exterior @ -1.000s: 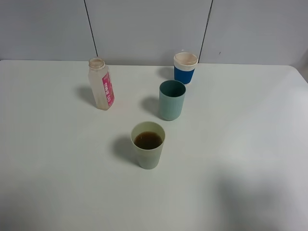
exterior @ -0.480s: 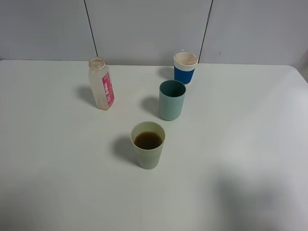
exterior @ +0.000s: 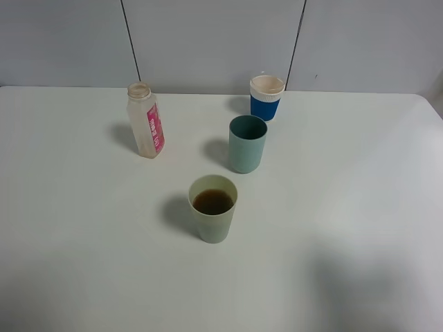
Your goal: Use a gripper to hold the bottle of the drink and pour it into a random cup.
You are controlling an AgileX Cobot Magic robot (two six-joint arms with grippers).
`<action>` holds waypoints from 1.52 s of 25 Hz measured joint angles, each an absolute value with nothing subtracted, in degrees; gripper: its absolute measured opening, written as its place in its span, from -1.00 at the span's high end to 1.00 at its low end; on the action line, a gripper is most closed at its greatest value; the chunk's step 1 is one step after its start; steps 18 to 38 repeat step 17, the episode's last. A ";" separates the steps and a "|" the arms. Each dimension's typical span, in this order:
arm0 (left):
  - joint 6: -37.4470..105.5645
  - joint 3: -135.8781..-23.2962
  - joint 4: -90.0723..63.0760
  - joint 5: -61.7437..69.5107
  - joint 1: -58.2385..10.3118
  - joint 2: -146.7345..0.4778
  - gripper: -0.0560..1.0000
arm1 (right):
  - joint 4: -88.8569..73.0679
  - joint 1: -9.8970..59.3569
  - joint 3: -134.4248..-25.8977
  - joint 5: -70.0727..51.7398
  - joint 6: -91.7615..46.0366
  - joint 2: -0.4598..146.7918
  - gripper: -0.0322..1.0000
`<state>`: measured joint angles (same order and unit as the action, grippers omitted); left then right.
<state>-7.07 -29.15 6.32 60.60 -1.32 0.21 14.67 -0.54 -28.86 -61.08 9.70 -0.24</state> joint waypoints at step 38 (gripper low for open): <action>-7.01 -29.15 6.32 60.60 -1.32 0.21 -0.96 | 14.67 -0.54 -28.86 -61.08 9.70 -0.24 -1.00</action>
